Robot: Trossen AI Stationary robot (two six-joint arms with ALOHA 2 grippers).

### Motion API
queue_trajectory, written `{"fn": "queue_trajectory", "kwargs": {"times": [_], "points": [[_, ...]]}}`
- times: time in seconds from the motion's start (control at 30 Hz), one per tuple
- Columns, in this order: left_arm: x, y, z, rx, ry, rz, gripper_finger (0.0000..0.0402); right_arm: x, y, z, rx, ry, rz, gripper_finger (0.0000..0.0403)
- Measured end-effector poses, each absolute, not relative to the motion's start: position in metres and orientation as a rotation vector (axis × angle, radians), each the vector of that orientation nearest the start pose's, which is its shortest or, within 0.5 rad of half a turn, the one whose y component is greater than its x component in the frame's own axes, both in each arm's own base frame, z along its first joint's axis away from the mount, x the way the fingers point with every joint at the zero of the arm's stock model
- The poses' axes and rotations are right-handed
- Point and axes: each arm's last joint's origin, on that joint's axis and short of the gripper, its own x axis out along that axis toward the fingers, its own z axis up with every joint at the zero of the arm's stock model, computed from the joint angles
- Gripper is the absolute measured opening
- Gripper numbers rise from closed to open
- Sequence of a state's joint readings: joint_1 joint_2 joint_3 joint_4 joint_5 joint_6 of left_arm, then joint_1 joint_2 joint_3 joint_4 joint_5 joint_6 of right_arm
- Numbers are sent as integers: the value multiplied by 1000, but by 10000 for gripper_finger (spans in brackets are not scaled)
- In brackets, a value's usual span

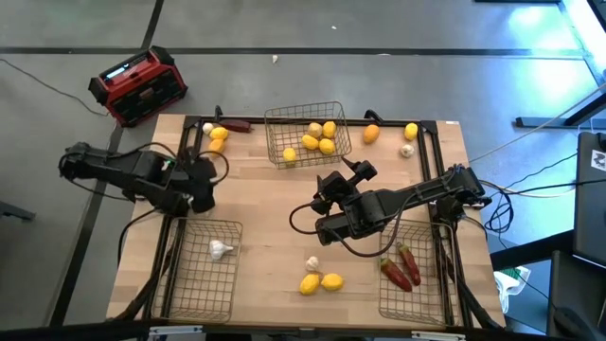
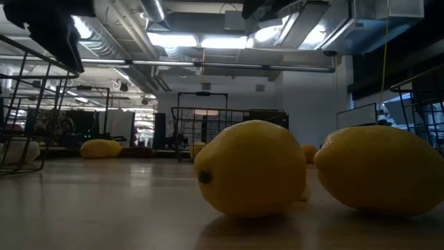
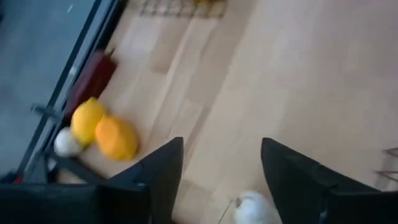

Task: Sort produce into baskets
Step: Put the garlic into the bottom left wire basket

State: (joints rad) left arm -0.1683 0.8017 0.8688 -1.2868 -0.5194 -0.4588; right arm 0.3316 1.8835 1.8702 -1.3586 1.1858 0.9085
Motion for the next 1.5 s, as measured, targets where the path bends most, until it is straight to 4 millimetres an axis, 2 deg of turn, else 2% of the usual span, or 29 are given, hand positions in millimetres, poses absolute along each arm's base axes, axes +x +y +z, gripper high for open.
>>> {"fn": "queue_trajectory", "kwargs": {"times": [0.17, 0.27, 0.53, 0.9, 1.27, 1.5], "points": [[108, 6, 274, -74, 1118, 625, 234, 352, 93, 334, -172, 577, -1041, 390], [109, 11, 260, -150, 1213, 604, 235, 352, 93, 334, -172, 576, -1041, 390], [109, 23, 228, -159, 1401, 652, 235, 352, 93, 334, -172, 576, -1041, 390], [123, 30, 211, -262, 1558, 503, 235, 352, 93, 334, -174, 569, -1045, 390], [139, 32, 192, -284, 1710, 411, 235, 364, 97, 314, -260, 623, -1048, 390], [150, 32, 177, -320, 1816, 305, 235, 365, 97, 313, -274, 614, -1054, 390]]}}
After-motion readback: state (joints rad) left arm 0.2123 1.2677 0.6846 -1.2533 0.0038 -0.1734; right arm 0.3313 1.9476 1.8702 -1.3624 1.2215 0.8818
